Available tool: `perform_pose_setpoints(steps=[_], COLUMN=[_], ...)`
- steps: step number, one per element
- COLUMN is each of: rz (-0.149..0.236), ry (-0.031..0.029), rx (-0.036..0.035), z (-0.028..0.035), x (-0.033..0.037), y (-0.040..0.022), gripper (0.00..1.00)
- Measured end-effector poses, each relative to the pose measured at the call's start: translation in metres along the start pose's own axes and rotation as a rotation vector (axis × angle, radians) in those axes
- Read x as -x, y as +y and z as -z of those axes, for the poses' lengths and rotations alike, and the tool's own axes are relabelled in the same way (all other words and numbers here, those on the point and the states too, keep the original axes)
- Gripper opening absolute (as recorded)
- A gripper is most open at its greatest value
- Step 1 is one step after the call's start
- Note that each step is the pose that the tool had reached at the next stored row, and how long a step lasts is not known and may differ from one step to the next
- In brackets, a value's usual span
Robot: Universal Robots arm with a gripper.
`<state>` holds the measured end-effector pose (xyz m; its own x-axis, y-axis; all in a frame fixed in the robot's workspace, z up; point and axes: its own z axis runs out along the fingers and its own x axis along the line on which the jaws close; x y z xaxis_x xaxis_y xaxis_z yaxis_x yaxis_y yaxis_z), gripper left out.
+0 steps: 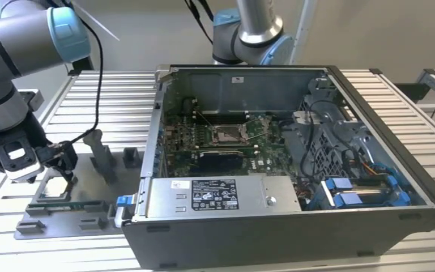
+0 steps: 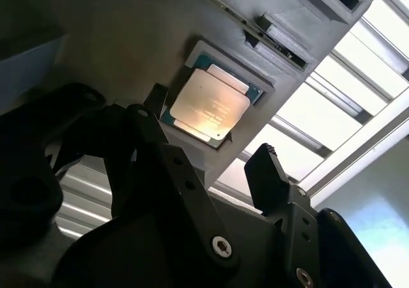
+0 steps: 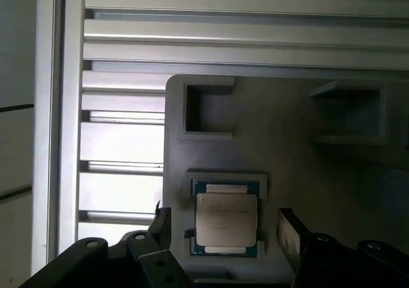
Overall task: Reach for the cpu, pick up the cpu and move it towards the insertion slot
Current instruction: 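Pick up the cpu and move it towards the insertion slot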
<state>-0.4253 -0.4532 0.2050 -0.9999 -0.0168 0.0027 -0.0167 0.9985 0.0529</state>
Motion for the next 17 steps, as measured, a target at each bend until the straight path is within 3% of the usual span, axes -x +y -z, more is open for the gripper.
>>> perform_pose_setpoints(steps=[11,17], rz=[0.000,0.000], ry=[0.0001,0.0000], rx=[0.0015,0.0015], z=[-0.0129,-0.0164], x=[0.0001,0.0001], y=[-0.0012,-0.0014], gripper=[1.00,1.00])
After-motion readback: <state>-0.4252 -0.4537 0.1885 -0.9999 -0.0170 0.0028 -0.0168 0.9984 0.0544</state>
